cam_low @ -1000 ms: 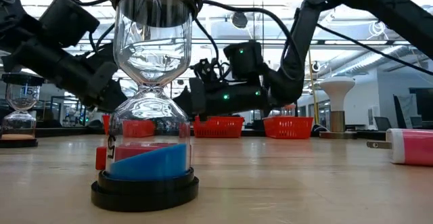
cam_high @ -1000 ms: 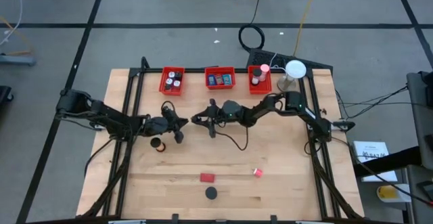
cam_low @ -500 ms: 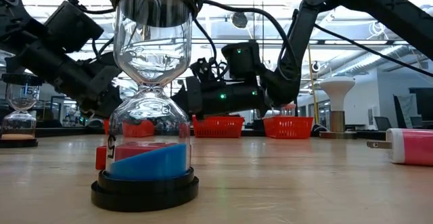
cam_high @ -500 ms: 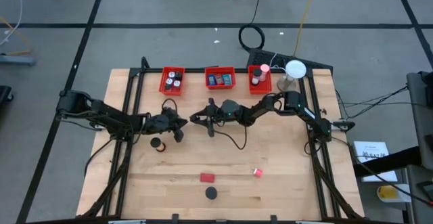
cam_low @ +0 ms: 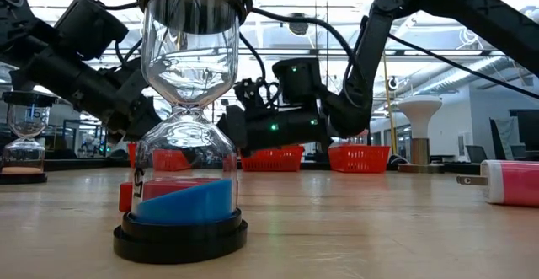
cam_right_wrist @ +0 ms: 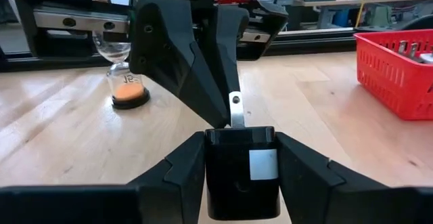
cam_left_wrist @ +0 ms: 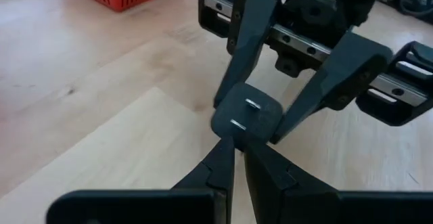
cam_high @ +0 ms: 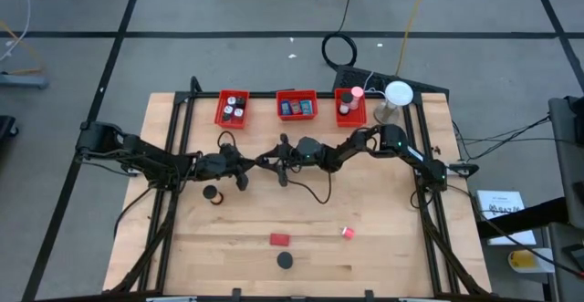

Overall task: Pick & Place Office items
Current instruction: Put the black charger adapter into the left red bin

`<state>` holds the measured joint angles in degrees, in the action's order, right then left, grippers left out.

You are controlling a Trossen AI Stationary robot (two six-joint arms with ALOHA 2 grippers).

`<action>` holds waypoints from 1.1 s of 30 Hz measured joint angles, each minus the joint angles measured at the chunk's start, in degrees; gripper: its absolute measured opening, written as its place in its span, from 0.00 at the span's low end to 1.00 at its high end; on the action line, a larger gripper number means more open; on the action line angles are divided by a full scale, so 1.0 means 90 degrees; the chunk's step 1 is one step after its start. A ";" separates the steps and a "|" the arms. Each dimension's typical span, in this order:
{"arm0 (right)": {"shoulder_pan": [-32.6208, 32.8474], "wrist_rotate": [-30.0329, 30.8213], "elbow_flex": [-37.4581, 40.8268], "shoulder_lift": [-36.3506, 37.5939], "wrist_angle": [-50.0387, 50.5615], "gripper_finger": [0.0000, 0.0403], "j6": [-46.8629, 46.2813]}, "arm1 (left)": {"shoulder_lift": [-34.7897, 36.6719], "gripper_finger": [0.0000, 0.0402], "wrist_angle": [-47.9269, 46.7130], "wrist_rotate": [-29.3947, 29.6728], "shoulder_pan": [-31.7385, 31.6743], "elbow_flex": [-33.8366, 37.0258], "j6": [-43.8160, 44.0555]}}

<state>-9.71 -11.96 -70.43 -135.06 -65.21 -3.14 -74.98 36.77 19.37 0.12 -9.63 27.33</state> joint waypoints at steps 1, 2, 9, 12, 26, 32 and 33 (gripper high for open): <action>0.0004 -0.0004 0.0000 0.0000 0.0000 0.36 0.0034 | -0.0002 0.09 0.0010 -0.0007 0.0000 0.0000 -0.0002; 0.0004 -0.0007 -0.0001 0.0000 -0.0004 0.36 0.0039 | 0.0000 0.09 0.0034 -0.0002 0.0000 0.0000 -0.0004; 0.0007 -0.0012 -0.0034 0.0002 0.0242 0.38 -0.0084 | -0.0002 0.09 0.0076 -0.0002 -0.0002 0.0000 -0.0027; 0.0007 -0.0014 -0.0034 0.0002 0.0255 0.39 -0.0080 | -0.0002 0.09 0.0062 0.0001 -0.0005 0.0000 -0.0010; 0.0014 -0.0034 -0.0032 0.0002 0.0351 0.39 -0.0029 | 0.0000 0.10 -0.0174 -0.0050 -0.0005 0.0000 -0.0401; 0.0021 -0.0036 -0.0032 0.0002 0.0355 0.38 -0.0027 | 0.0000 0.22 -0.0166 -0.0082 -0.0005 0.0000 -0.0697; 0.0022 -0.0036 -0.0032 0.0002 0.0352 0.38 -0.0027 | 0.0000 0.25 -0.0159 -0.0081 -0.0006 0.0000 -0.0695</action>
<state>-9.51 -12.28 -70.72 -135.04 -62.04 -3.38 -74.98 35.34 18.64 0.07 -9.63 21.08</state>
